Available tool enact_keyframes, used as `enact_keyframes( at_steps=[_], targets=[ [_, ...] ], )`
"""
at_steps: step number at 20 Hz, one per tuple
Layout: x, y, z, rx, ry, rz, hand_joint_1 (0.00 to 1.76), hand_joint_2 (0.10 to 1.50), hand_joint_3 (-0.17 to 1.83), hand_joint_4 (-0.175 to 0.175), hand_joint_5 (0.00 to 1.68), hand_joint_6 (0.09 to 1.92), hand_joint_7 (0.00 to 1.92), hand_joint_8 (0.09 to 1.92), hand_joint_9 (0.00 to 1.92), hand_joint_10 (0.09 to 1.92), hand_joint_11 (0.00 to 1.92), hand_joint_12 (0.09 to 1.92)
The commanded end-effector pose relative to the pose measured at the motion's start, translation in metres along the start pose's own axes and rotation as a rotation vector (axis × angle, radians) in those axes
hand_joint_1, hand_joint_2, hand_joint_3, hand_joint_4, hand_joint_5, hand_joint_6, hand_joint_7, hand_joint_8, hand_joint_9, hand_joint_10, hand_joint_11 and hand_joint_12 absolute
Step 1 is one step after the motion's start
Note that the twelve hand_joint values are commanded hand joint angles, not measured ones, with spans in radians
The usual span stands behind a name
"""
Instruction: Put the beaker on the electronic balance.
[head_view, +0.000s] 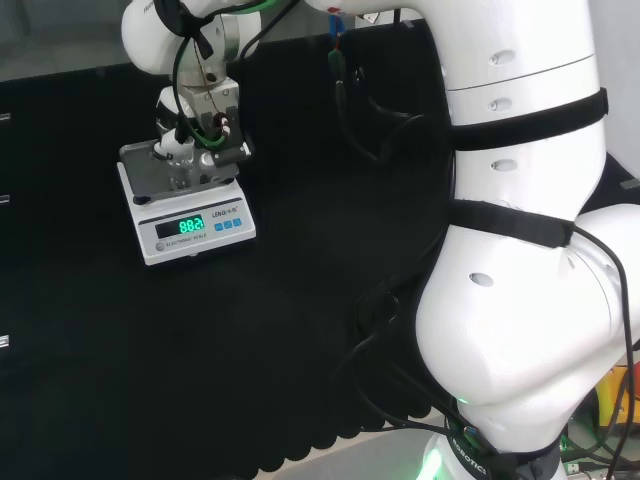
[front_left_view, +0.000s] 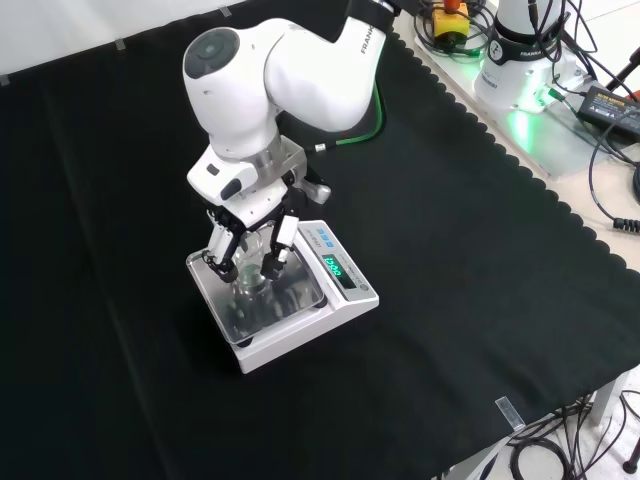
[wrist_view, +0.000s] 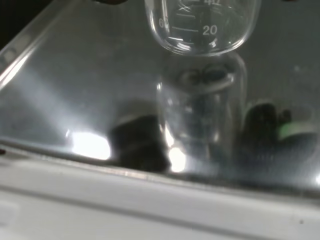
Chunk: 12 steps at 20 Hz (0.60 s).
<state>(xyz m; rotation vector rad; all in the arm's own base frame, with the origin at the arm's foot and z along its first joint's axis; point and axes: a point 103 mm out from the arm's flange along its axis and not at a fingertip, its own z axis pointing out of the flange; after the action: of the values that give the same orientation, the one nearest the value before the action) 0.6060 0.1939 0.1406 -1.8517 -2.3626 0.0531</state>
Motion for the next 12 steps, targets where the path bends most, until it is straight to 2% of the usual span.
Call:
enact_keyframes(
  at_steps=[1, 6, 12],
  targets=[
    [-0.0060, -0.0083, 0.0101, 0.013, 0.008, 0.001, 1.10, 1.05, -0.17, -0.175, 0.70, 0.82, 1.05, 0.78, 1.58, 0.09, 1.59, 0.41],
    [-0.0053, -0.0057, 0.0099, 0.018, 0.013, 0.019, 1.09, 1.05, -0.17, -0.175, 0.69, 0.82, 1.05, 0.78, 1.58, 0.09, 1.61, 0.42],
    [-0.0041, -0.0055, 0.0107, 0.020, -0.001, 0.018, 1.08, 1.05, -0.17, -0.175, 0.68, 0.82, 1.04, 0.78, 1.58, 0.09, 1.62, 0.42]
  ],
)
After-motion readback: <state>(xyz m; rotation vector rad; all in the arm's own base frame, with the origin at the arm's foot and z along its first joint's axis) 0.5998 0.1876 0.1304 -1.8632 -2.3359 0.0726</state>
